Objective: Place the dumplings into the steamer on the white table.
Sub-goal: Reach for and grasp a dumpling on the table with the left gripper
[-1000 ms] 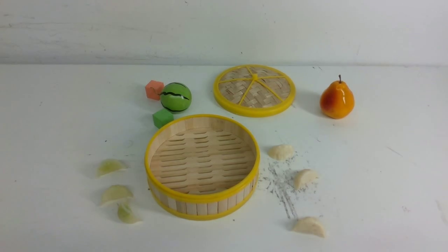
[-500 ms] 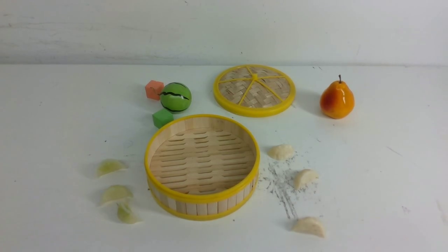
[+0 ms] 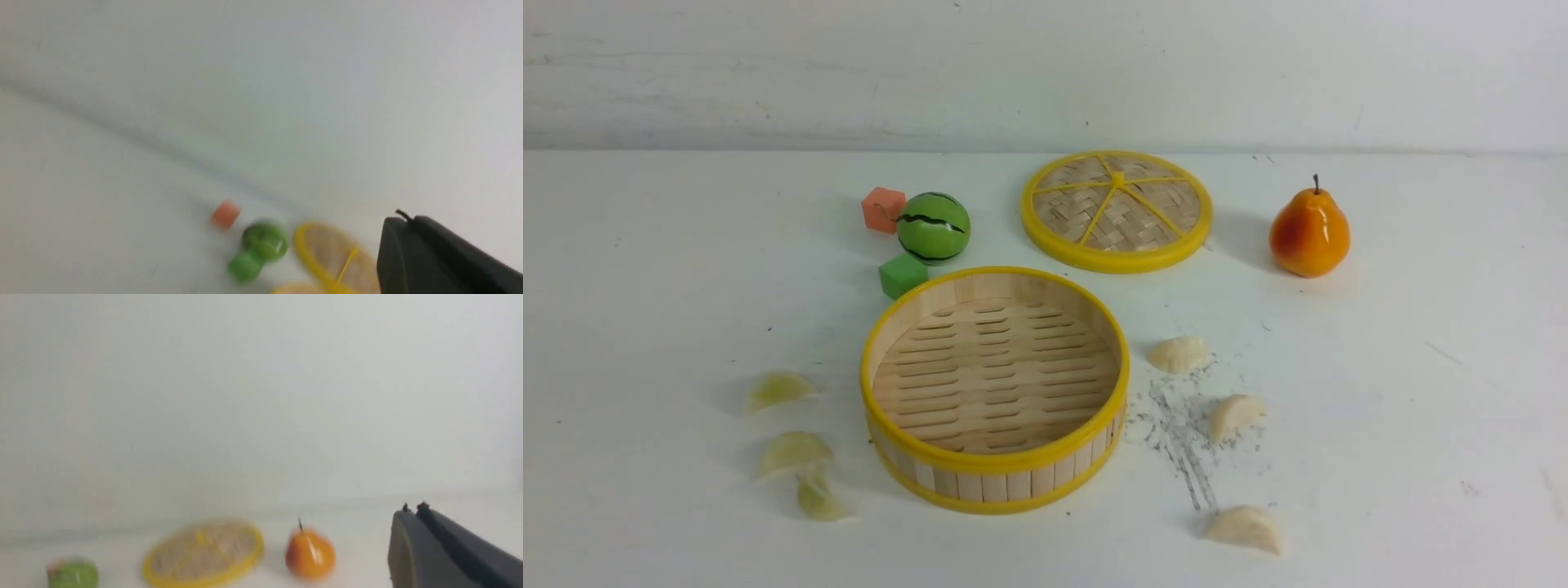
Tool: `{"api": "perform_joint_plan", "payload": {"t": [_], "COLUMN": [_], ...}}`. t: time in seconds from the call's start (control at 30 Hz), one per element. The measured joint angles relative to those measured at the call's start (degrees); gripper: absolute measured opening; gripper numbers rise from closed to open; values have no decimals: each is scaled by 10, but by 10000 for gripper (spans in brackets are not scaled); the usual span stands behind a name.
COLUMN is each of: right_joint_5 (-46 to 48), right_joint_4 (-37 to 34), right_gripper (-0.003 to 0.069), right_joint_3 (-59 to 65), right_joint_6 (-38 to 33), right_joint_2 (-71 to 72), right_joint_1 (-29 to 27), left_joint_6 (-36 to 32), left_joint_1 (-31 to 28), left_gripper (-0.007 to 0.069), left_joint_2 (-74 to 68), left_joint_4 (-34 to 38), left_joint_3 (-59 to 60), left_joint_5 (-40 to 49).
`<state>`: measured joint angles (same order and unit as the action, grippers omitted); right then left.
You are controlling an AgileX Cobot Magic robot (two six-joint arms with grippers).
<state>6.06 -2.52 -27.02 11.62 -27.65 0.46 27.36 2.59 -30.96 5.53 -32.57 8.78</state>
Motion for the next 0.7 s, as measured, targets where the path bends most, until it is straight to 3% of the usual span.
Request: {"api": "perform_joint_plan", "payload": {"t": [0.17, 0.3, 0.43, 0.53, 0.63, 0.7], "right_joint_5": [183, 241, 297, 320, 320, 309], "right_joint_4": [-5, -32, -96, -137, -168, -199], "right_gripper": [-5, -5, -4, -4, -4, -3], "right_joint_3": [-4, -6, -6, -6, -6, -7], "right_joint_6": [-5, -57, -156, -223, -278, -305], "right_joint_2": [-67, -112, -174, -226, -282, -310], "right_joint_1": [5, 31, 67, 84, 93, 93], "left_joint_6": [-38, -163, -274, -320, -336, -331], "left_joint_1": [0, 0, 0, 0, 0, 0], "left_gripper": [-14, -14, -14, -14, -14, -14], "left_joint_2": [-99, -174, -254, -314, -376, -423], "left_joint_4": [58, 143, 241, 277, 268, 218], "left_joint_3": [0, 0, -8, -43, -100, -153], "left_joint_5": [188, 289, 308, 314, 317, 318]}}
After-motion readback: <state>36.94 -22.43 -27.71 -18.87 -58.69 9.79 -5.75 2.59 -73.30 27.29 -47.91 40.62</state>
